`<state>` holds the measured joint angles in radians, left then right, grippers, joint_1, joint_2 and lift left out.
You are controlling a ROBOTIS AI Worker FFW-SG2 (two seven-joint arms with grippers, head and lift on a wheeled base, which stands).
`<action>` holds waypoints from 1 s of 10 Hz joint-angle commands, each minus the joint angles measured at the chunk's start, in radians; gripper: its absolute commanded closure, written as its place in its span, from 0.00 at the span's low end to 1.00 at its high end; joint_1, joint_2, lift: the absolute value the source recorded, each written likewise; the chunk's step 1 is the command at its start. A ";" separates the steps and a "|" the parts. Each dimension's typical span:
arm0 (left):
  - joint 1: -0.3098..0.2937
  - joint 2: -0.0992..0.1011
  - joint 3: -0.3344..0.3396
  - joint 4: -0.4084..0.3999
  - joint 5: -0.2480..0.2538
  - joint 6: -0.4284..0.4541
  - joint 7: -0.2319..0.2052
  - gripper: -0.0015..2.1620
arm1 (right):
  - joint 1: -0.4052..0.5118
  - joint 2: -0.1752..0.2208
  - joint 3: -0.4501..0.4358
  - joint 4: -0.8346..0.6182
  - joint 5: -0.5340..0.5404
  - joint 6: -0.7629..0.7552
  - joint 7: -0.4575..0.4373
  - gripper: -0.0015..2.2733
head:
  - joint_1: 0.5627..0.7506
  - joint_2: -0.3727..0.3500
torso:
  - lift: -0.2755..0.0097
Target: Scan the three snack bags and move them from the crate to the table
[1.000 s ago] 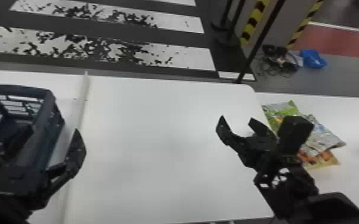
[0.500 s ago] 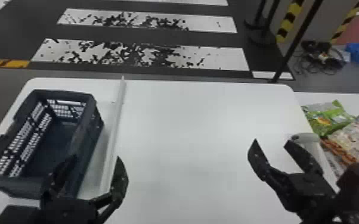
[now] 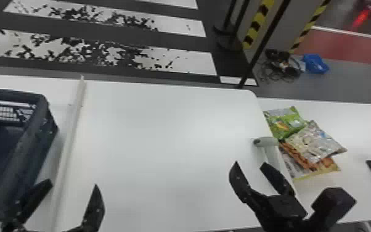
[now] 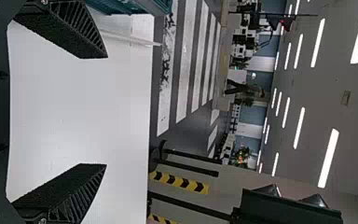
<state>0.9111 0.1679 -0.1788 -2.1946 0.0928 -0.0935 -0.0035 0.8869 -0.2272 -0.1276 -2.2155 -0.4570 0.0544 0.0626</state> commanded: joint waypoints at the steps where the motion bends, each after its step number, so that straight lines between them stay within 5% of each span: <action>1: 0.000 -0.018 0.062 -0.027 0.013 0.022 -0.030 0.02 | 0.009 0.000 -0.014 0.000 -0.011 -0.018 -0.017 0.05 | 0.70 0.16 | 0.75; 10: 0.011 -0.028 0.071 -0.074 0.016 0.062 -0.006 0.02 | 0.033 0.003 -0.052 -0.015 -0.042 -0.037 -0.017 0.05 | 0.70 0.18 | 0.75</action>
<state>0.9219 0.1399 -0.1073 -2.2687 0.1089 -0.0313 -0.0091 0.9204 -0.2249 -0.1797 -2.2303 -0.4985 0.0179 0.0461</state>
